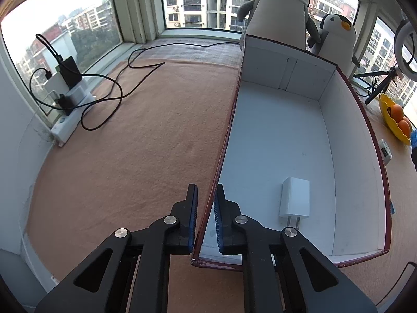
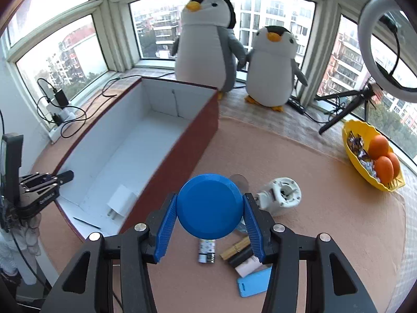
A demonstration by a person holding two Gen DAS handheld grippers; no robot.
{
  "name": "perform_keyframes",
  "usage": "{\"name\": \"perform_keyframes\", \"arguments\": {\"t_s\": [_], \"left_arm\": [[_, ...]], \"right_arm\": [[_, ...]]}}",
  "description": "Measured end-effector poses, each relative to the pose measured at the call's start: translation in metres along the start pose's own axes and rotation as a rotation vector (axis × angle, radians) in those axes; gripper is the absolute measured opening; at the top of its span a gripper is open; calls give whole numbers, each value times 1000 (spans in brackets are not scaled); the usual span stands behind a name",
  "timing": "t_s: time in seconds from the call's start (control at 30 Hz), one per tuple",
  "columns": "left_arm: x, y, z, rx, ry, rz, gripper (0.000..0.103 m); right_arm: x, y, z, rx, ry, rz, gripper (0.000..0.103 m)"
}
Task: Organize rigid objects
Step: 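Carry the blue lid into the box beside the charger and release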
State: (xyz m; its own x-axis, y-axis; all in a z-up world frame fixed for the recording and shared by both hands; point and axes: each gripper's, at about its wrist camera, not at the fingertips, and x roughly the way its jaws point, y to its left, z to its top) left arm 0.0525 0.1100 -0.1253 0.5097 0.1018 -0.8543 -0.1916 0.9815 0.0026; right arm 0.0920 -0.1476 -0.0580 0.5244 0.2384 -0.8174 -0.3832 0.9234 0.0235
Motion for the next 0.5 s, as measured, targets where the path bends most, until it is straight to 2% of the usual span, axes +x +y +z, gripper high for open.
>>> {"name": "perform_keyframes", "arguments": {"t_s": [0.27, 0.5], "left_arm": [[0, 2, -1, 2, -7, -17, 8], [1, 3, -1, 4, -12, -23, 8]], "right_arm": [[4, 66, 12, -105, -18, 46, 46], [18, 95, 15, -156, 0, 60, 46]]}}
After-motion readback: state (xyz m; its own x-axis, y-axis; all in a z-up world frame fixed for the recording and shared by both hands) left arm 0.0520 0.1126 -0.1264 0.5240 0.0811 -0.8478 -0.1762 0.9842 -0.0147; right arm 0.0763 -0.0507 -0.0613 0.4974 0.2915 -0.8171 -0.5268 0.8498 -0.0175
